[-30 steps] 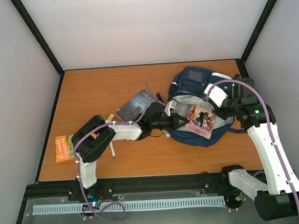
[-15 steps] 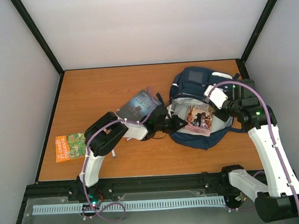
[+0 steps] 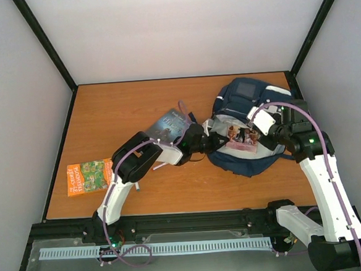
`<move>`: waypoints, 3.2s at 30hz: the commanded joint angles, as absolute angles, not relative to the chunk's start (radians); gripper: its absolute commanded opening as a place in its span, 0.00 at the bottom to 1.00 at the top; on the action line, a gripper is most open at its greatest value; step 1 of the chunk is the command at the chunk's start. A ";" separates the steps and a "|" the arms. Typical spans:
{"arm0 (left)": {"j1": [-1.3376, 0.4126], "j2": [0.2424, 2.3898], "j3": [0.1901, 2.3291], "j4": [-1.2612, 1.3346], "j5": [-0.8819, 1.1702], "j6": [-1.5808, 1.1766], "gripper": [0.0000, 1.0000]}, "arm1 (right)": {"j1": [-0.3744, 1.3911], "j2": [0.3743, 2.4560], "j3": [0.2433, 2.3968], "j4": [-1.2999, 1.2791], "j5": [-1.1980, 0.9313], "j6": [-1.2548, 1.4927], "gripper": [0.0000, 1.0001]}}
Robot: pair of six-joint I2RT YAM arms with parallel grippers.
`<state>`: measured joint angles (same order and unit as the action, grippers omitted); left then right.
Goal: Pack the student bag
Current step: Place the book in the student bag, then adjust the book in the student bag.
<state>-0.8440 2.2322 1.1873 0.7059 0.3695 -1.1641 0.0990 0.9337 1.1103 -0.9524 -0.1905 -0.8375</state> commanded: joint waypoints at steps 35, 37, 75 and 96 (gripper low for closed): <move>-0.843 1.995 1.379 -0.235 -0.040 -0.729 0.63 | 0.103 0.833 1.020 -0.898 -0.159 -0.819 0.03; -0.844 2.035 1.400 -0.233 0.005 -0.719 0.58 | 0.103 0.833 1.018 -0.894 -0.158 -0.816 0.03; -1.043 1.631 1.088 -0.119 -0.017 -0.772 0.43 | 0.103 0.894 1.071 -0.851 -0.187 -0.774 0.03; -1.062 2.083 1.270 0.135 0.116 -0.999 0.01 | 0.103 0.884 1.085 -0.872 -0.286 -0.711 0.03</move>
